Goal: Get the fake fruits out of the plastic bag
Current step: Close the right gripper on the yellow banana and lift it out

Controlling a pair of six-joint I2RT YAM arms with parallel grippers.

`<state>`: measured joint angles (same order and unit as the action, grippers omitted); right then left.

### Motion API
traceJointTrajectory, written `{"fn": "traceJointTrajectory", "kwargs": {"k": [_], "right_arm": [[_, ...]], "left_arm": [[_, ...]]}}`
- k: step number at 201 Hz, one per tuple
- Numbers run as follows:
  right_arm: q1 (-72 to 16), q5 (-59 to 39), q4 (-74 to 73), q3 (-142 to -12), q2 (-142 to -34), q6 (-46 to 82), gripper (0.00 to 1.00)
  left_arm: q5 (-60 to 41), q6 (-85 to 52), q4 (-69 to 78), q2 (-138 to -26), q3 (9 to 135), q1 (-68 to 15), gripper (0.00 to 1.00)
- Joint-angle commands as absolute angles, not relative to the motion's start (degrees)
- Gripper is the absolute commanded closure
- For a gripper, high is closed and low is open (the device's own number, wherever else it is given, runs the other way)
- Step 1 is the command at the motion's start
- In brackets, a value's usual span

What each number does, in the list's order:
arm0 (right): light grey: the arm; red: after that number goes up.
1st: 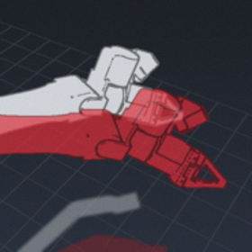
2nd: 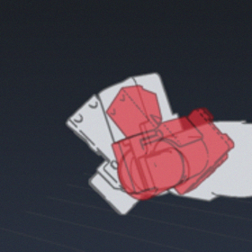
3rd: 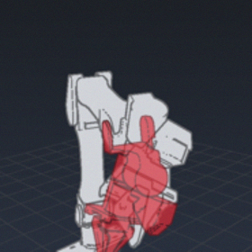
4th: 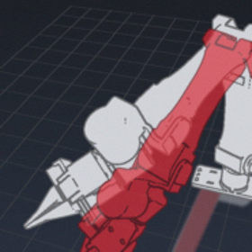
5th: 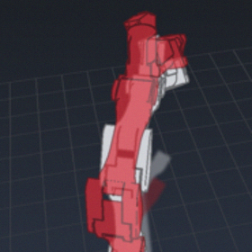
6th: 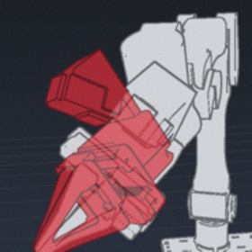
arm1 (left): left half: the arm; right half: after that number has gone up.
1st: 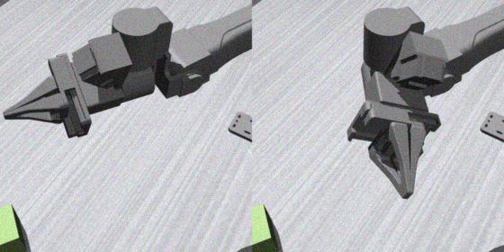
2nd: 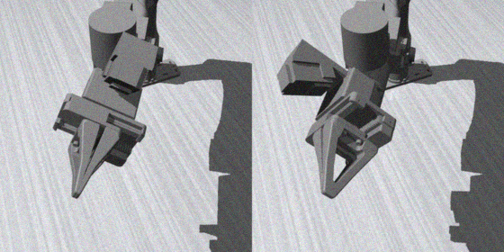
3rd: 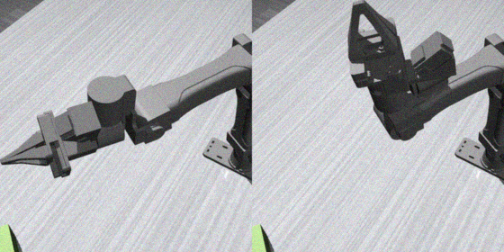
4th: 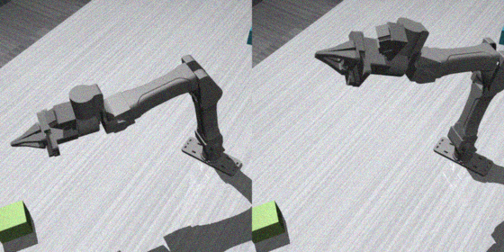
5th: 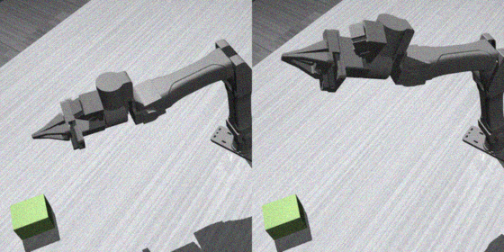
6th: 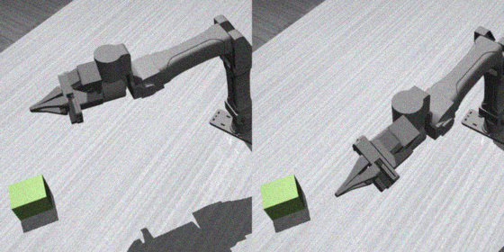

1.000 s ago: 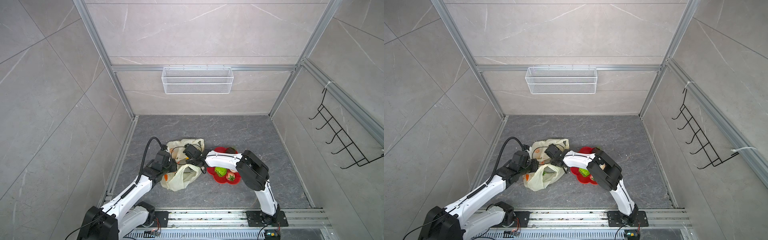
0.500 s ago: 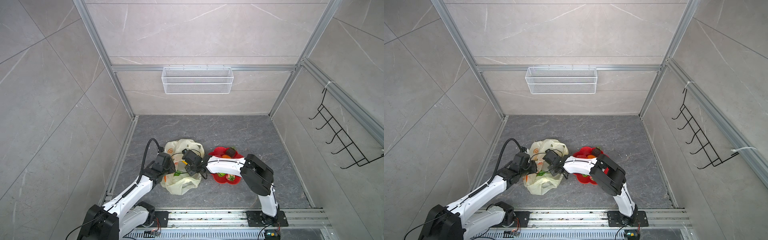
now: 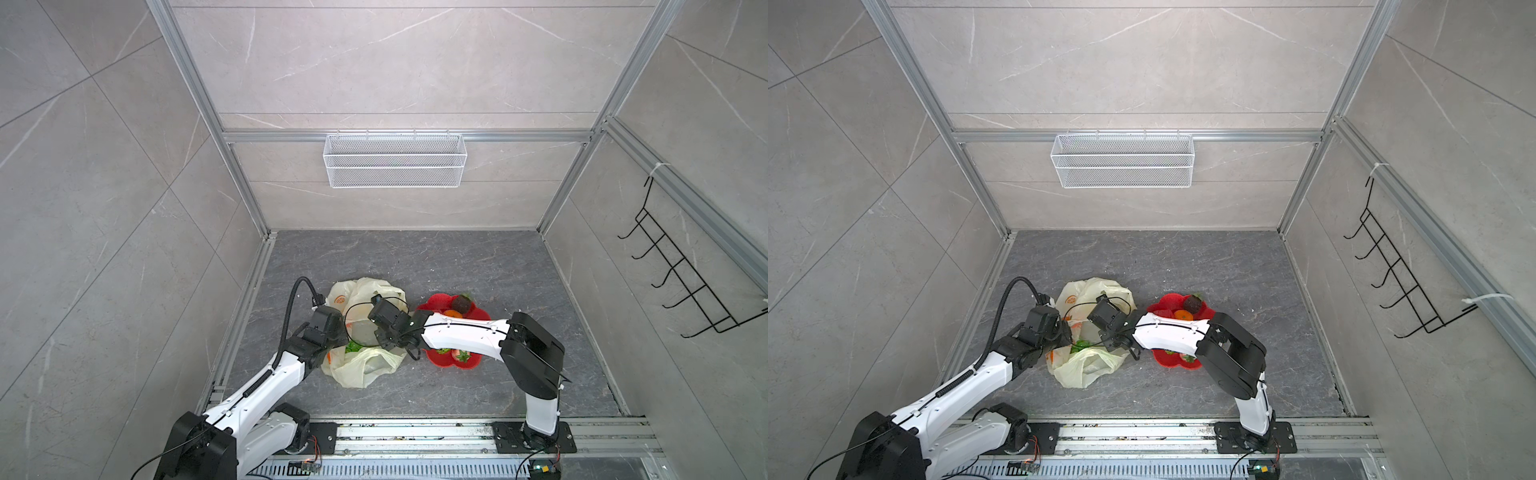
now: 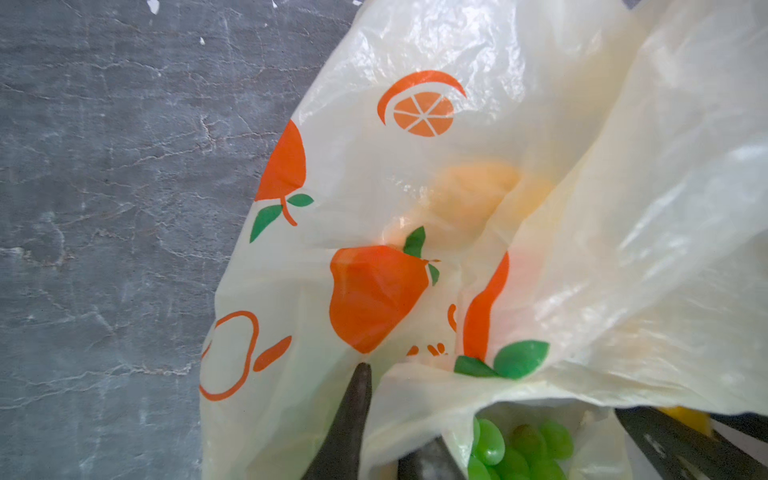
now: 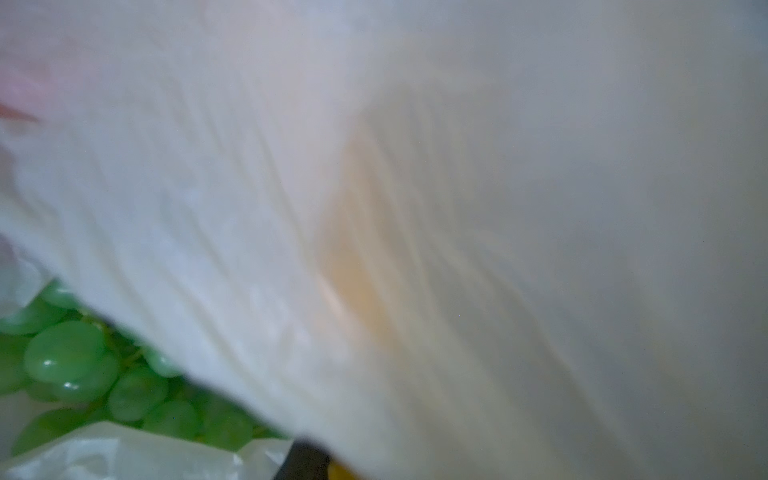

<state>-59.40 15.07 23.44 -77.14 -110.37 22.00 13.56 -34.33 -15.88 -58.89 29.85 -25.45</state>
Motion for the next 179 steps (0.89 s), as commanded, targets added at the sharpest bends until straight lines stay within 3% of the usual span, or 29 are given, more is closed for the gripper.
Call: {"fn": "traceJointTrajectory", "kwargs": {"k": [1, 48, 107, 179], "right_arm": [[-60.5, 19.2, 29.6, -79.6, -106.8, 25.1, 0.78], [-60.5, 19.2, 33.5, -83.2, -106.2, 25.4, 0.77], [-61.1, 16.3, 35.4, -81.3, -102.5, 25.2, 0.77], [-62.2, 17.7, 35.7, -71.8, -98.6, 30.1, 0.78]], "left_arm": [[15.8, -31.7, -16.1, -57.5, 30.2, -25.5, 0.84], [14.2, -27.0, -12.6, -55.6, 30.3, -29.7, 0.86], [30.4, -30.9, -20.5, -56.3, 32.5, -33.6, 0.85], [32.5, -35.6, -18.2, -54.9, 33.8, -33.5, 0.85]]}}
